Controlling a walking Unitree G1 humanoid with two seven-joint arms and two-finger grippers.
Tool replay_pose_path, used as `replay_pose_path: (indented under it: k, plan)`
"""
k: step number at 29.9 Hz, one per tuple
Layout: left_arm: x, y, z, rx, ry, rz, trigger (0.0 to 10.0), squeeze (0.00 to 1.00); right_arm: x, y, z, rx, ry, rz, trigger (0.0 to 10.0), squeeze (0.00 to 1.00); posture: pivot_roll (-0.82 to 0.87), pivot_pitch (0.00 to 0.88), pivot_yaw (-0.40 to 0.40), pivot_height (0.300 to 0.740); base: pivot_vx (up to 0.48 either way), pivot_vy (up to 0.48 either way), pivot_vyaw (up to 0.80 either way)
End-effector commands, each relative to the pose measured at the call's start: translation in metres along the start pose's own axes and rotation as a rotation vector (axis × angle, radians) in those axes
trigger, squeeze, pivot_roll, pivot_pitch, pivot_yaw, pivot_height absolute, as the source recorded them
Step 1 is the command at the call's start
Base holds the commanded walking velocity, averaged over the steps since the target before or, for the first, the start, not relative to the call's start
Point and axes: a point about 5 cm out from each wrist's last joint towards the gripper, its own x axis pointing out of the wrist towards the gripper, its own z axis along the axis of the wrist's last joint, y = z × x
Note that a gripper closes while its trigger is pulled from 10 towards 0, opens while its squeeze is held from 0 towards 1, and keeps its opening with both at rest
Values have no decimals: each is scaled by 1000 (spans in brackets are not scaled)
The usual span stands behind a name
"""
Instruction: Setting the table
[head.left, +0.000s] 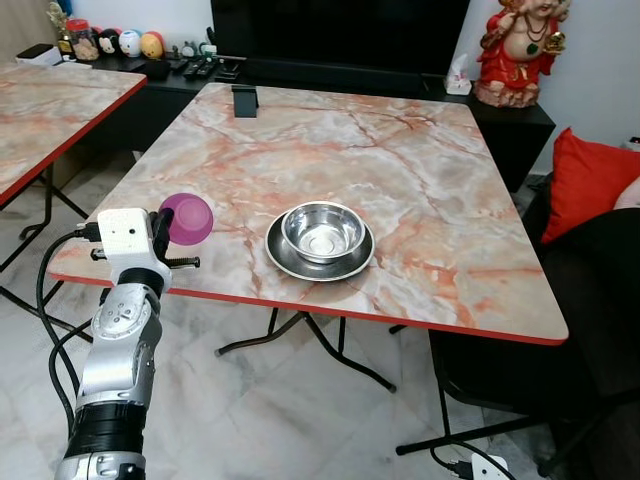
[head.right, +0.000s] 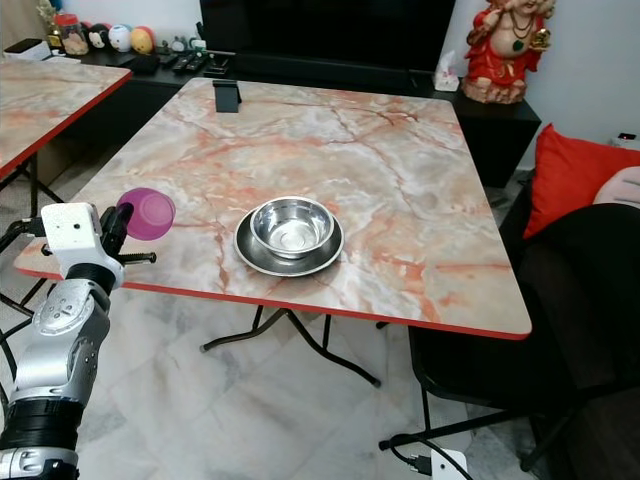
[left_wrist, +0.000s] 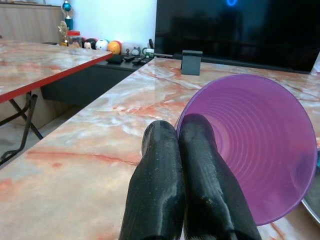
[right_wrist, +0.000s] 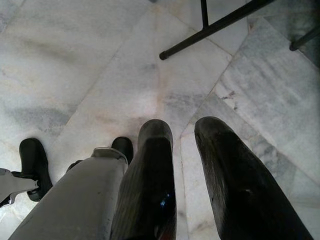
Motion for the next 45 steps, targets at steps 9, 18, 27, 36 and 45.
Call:
replay_pose_path:
  k: [9,18,27,36,45]
  plan:
    - [7,-3,11,-9,-22,-17,10000,0,0,-1,1,13,0,-5,10000,0,133,0,-83,727,275,0,0]
    - [9,-5,12,-12,-22,-21,10000,0,0,-1,1,18,-2,1,10000,0,134,0,-85,727,342,0,0]
    - [12,-9,14,-20,-31,-47,10000,0,0,0,1,8,0,1,10000,0,133,0,-87,727,303,0,0]
    - [16,-12,15,-28,-8,-91,10000,0,0,0,2,6,-1,3,10000,0,135,0,-89,727,0,0,0]
    - [39,-15,18,-7,143,-100,10000,0,1,0,3,0,1,8,10000,0,134,0,-92,727,0,0,0]
